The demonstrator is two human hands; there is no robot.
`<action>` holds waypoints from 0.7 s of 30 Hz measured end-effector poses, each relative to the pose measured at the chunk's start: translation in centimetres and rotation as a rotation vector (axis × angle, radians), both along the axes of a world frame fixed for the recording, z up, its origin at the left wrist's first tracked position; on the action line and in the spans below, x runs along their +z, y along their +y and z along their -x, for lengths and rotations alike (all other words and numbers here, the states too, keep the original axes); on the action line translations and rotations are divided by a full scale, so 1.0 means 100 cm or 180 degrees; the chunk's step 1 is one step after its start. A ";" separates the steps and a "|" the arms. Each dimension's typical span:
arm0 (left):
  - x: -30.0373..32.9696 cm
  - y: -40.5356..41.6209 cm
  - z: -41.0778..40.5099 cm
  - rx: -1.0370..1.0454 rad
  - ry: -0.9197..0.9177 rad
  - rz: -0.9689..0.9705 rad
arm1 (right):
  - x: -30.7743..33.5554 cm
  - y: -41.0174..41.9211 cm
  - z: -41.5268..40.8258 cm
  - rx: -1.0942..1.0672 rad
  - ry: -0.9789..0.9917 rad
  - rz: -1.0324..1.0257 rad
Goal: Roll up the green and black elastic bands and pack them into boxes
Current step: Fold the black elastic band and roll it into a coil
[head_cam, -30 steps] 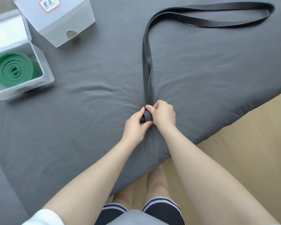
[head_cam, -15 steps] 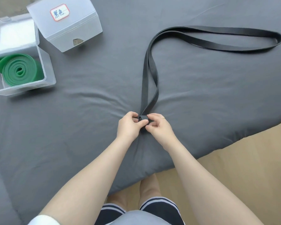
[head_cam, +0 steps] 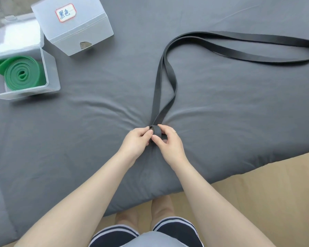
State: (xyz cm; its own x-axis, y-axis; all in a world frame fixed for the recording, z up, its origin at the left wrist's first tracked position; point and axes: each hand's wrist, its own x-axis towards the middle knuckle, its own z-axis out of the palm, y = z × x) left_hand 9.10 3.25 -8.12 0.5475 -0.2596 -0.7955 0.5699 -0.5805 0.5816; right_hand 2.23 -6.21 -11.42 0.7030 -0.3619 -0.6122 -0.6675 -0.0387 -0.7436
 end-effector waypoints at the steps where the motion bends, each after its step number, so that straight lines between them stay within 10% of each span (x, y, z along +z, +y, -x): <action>1: 0.000 0.001 0.004 0.0101 -0.0022 0.0036 | 0.000 0.001 0.002 -0.0086 -0.0051 -0.0096; 21: 0.000 0.005 0.015 0.0446 -0.0043 0.0168 | 0.015 -0.011 -0.001 0.0238 -0.0144 -0.0580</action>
State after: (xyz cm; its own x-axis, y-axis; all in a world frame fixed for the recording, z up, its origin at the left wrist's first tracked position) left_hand 7.64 3.75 -8.11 0.5918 -0.2211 -0.7751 0.6352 -0.4641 0.6174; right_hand 2.30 -7.28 -9.92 0.7521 -0.1937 -0.6299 -0.6335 0.0509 -0.7720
